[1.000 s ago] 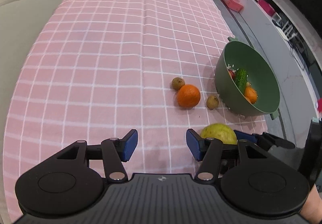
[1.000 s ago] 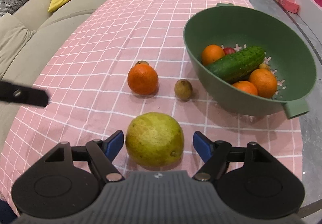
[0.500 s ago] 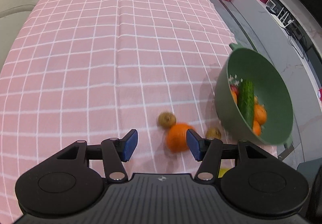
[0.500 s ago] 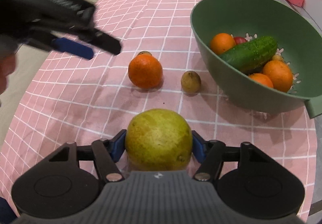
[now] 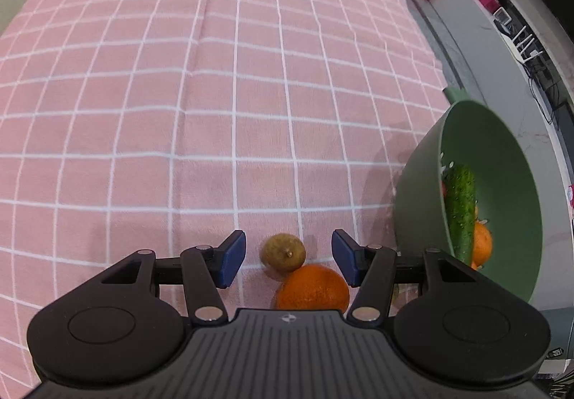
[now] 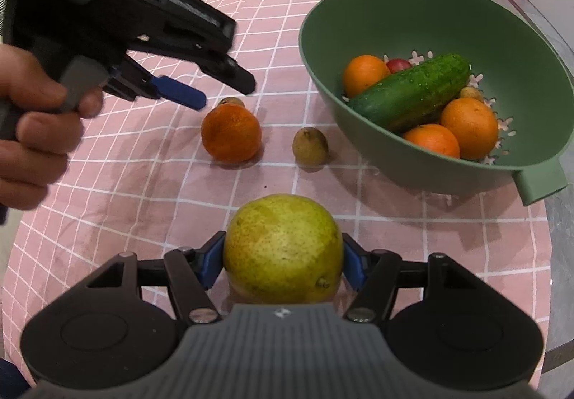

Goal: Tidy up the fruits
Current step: 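Grasp the large green pear with the right tool while the left tool grasps a kiwi, then carry the pear and kiwi over the colander with both tools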

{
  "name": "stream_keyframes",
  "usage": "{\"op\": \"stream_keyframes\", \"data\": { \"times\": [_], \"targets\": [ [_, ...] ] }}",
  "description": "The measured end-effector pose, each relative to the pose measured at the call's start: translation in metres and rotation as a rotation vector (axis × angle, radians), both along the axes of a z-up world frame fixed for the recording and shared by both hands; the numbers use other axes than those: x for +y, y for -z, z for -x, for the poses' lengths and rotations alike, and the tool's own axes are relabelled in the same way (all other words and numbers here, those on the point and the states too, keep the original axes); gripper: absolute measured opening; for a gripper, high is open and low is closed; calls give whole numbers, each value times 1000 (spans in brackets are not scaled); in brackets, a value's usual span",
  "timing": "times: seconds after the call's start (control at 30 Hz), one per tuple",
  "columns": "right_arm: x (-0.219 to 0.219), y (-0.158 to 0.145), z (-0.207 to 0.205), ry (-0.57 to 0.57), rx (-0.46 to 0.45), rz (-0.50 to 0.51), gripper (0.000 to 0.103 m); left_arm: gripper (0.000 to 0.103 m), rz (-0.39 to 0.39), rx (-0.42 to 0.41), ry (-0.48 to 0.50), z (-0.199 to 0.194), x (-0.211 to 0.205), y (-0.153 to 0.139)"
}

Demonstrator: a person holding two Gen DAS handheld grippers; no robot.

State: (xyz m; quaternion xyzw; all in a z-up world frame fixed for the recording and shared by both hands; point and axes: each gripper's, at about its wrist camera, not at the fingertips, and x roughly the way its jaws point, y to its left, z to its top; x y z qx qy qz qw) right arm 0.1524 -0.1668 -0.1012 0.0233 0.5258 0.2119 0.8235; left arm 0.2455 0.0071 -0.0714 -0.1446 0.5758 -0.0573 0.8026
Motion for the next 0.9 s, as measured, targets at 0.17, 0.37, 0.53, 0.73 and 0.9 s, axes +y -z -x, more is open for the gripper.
{"op": "stream_keyframes", "data": {
  "times": [0.17,0.37,0.53,0.73,0.9],
  "targets": [
    [2,-2,1,-2,2,-4,63,44,-1,-4,13,2,-6,7],
    [0,0,0,6,8,0,63,29,-37,-17,24,4,-9,4],
    [0,0,0,7,4,5,63,29,-38,-19,34,7,-7,2],
    [-5,-5,-1,14,-3,-1,62,29,-46,-31,36,16,-3,-11],
    [-11,-14,1,19,-18,-19,62,29,-63,-66,46,24,-2,-36]
  ]
}}
